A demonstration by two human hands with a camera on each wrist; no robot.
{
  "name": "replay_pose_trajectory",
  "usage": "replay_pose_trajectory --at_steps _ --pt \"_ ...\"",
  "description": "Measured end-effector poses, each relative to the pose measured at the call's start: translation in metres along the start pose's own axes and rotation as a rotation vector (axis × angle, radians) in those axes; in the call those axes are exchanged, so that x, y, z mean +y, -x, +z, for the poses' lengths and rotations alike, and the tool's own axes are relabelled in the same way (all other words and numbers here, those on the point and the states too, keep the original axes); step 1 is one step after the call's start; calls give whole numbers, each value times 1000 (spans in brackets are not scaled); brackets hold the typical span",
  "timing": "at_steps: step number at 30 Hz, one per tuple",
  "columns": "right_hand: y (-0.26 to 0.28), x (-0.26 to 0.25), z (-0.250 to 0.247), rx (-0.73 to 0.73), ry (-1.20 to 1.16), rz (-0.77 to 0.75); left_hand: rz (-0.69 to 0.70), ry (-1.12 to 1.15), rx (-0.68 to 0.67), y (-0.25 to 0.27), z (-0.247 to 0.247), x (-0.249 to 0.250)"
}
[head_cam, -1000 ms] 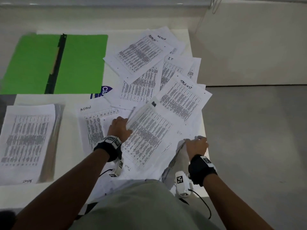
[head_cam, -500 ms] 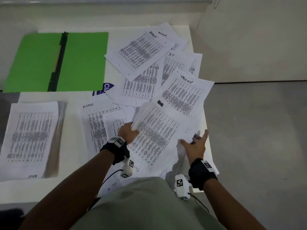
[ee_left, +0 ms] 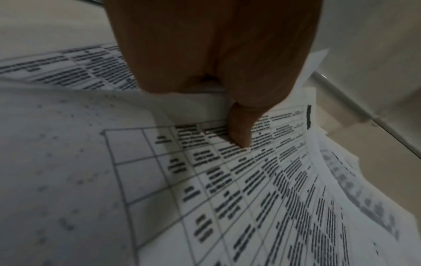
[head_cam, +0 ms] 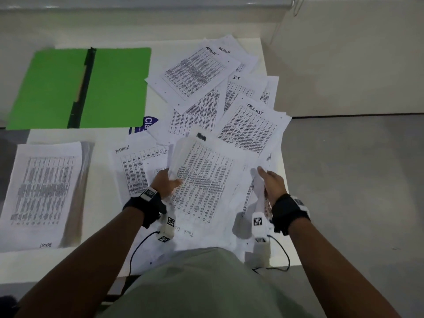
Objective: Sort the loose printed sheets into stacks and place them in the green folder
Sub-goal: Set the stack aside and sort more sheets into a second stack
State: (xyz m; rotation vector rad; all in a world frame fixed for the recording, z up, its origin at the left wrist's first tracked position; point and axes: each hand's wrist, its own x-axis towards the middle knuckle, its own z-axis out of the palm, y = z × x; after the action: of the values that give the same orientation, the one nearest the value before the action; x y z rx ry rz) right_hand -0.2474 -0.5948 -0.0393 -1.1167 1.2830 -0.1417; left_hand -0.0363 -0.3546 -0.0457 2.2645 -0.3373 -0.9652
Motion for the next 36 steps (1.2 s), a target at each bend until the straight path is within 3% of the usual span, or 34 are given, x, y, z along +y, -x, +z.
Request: replay_pose_trajectory --at_steps 5,10,14,16,18,20,23,26,31,36 --pt "-16 -37 13 80 248 -59 -105 10 124 -5 -14 -15" --pt "-30 -51 12 237 613 -330 -200 -4 240 -8 -29 -22" --pt "-20 -57 8 353 609 -499 -254 -2 463 -9 -49 -25" --pt "-18 -60 4 279 622 -498 -278 4 512 -10 -56 -26" --pt "-19 -60 3 163 627 -369 -288 5 496 -11 -58 -28" --pt "-22 -55 3 107 691 -333 -287 -4 454 -12 -57 -30" --pt "-23 -60 5 138 694 -430 -277 -19 428 -11 -56 -32" --pt "-10 -93 4 126 656 -586 -285 -13 507 -9 -62 -36" --pt "29 -165 3 -42 641 -765 -333 -63 635 -12 -78 -42" --pt "64 -212 5 -265 489 -845 -335 -19 548 -17 -86 -42"
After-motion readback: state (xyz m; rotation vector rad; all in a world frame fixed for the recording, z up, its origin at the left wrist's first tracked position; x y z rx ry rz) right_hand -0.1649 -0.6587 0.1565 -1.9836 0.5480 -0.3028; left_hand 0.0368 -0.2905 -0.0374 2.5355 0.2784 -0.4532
